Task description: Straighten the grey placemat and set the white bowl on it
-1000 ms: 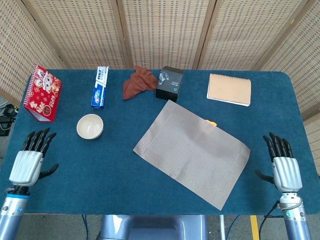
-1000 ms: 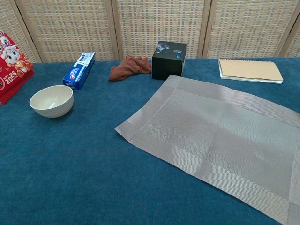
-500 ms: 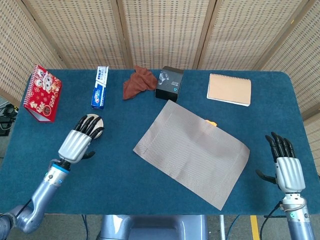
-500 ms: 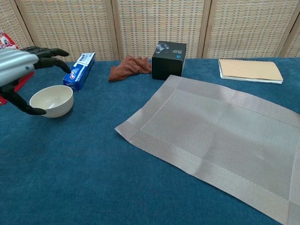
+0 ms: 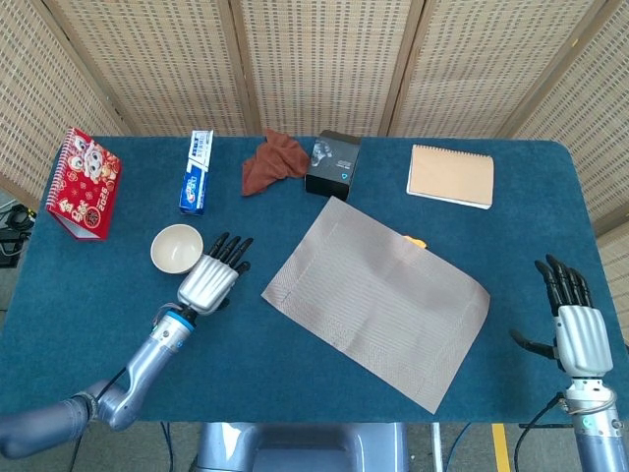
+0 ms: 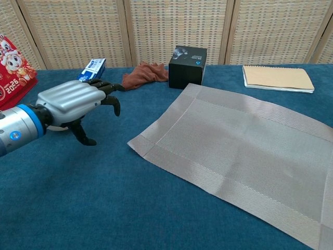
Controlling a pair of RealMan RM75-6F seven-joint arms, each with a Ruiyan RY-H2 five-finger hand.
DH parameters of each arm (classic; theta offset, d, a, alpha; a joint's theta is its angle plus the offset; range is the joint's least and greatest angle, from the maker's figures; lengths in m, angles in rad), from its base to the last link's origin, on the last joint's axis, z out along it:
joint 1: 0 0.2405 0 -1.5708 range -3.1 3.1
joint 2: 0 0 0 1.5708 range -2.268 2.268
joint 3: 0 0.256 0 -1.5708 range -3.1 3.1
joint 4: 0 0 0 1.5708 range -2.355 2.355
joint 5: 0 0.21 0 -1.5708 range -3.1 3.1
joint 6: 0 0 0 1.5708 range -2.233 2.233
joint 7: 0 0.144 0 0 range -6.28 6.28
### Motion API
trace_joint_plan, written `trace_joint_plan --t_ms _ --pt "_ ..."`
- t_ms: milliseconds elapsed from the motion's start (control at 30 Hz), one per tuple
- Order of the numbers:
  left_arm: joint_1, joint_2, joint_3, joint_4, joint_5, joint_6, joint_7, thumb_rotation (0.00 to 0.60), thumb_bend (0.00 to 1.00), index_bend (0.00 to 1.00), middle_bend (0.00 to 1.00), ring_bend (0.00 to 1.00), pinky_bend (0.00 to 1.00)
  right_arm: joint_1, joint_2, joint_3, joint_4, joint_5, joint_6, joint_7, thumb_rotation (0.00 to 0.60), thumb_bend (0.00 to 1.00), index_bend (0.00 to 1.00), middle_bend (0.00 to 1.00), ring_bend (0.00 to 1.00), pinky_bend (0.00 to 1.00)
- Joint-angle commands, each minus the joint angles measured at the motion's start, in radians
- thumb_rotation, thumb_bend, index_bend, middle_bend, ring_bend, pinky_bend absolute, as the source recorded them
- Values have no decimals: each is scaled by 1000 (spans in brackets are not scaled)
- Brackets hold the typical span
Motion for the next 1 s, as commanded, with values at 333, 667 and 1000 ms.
trace_joint_plan --t_ms 333,667,1000 --pt "-95 -156 -25 108 -71 -31 74 600 136 322 0 0 0 -1 26 14 -12 14 -17 59 600 193 68 0 0 0" --pt "-146 -236 -38 189 -133 -54 136 600 172 335 0 0 0 -6 49 27 -21 25 -20 113 600 191 68 0 0 0" --pt "-179 -296 -34 265 -159 -65 149 600 384 391 0 0 0 -9 58 33 -24 22 -15 135 600 188 68 0 0 0"
